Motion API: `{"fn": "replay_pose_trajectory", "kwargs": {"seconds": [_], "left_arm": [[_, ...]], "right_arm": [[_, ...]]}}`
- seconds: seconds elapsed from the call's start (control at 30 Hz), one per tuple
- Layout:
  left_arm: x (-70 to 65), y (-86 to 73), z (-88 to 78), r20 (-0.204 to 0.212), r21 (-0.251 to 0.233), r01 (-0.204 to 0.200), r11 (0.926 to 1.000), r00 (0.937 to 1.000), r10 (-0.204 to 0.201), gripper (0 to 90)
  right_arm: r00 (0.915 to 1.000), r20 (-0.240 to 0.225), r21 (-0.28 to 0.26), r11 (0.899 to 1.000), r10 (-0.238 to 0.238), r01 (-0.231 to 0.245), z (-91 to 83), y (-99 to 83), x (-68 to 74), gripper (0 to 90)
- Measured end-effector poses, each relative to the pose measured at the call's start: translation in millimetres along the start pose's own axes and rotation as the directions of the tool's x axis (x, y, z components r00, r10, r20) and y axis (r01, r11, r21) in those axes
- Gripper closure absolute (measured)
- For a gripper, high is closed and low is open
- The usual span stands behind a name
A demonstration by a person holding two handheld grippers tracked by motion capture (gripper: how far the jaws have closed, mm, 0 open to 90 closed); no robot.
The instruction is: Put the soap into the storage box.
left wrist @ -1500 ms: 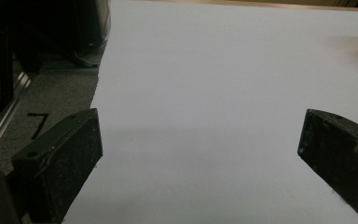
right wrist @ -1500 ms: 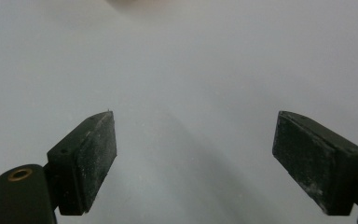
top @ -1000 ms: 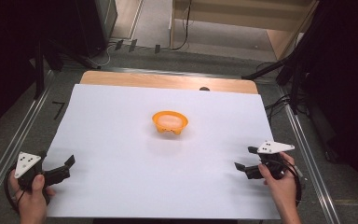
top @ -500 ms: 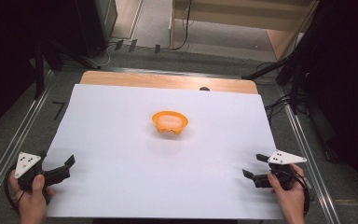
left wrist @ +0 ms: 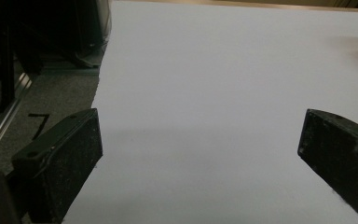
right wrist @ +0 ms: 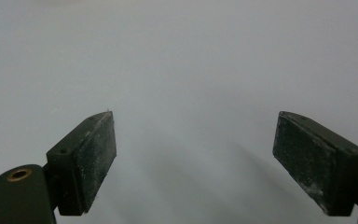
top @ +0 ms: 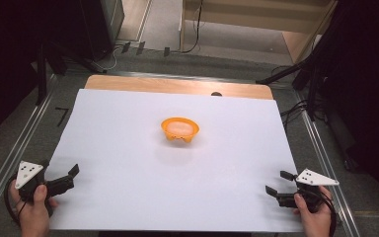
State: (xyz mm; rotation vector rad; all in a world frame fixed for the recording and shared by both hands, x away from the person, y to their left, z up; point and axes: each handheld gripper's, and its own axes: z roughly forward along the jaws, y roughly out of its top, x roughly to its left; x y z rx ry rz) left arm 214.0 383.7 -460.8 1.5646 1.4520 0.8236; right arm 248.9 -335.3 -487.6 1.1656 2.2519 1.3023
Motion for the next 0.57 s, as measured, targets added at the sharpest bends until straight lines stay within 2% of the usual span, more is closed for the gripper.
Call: {"fn": "replay_pose_trajectory", "kwargs": {"seconds": [0.03, 0.07, 0.1, 0.13, 0.17, 0.23, 0.3, 0.37, 0.5, 0.57], "left_arm": [[0.1, 0.1, 0.0, 0.001, 0.002, -0.001, 1.0000, 1.0000, 0.001, 0.5], [0.1, 0.1, 0.0, 0.001, 0.002, -0.001, 1.0000, 1.0000, 0.001, 0.5], [0.0, 0.0, -0.1, 0.002, 0.001, -0.001, 1.0000, 1.0000, 0.001, 0.5], [0.0, 0.0, -0.1, 0.002, 0.001, -0.001, 1.0000, 1.0000, 0.001, 0.5], [0.0, 0.0, 0.0, 0.002, 0.000, 0.000, 1.0000, 1.0000, 0.000, 0.5], [0.0, 0.0, 0.0, 0.004, 0.000, -0.002, 1.0000, 1.0000, 0.002, 0.5], [0.2, 0.1, 0.1, 0.006, 0.003, -0.003, 1.0000, 1.0000, 0.003, 0.5], [0.1, 0.1, 0.1, 0.006, 0.003, -0.003, 1.0000, 1.0000, 0.003, 0.5], [0.3, 0.1, 0.0, 0.008, 0.003, -0.003, 1.0000, 1.0000, 0.002, 0.5], [0.5, 0.2, 0.2, 0.008, 0.004, -0.003, 1.0000, 1.0000, 0.003, 0.5]], "right_arm": [[0.9997, -0.023, -0.024, 1.000, -0.009, 0.008, -2.8, -2.1, 0.2, 14.0], [0.9997, -0.023, -0.024, 1.000, -0.009, 0.008, -2.8, -2.1, 0.2, 14.0], [0.9978, -0.066, -0.040, 0.999, 0.010, -0.012, -4.9, -3.8, -3.3, 14.2], [0.9978, -0.066, -0.040, 0.999, 0.010, -0.012, -4.9, -3.8, -3.3, 14.2], [0.9976, -0.062, -0.075, 0.997, 0.031, -0.036, -7.9, -5.5, -5.2, 15.0], [0.9966, -0.079, -0.097, 0.995, 0.023, -0.031, -9.9, -7.1, -5.3, 15.1], [0.9974, -0.070, -0.121, 0.992, 0.018, -0.026, -12.1, -8.3, -4.3, 14.6], [0.9954, -0.094, -0.113, 0.993, 0.020, -0.030, -11.1, -7.9, -5.9, 16.5], [0.9961, -0.080, -0.087, 0.995, 0.036, -0.043, -9.1, -6.7, -6.6, 14.4], [0.9966, -0.081, -0.049, 0.999, 0.014, -0.018, -5.8, -5.0, -4.1, 13.8]]}}
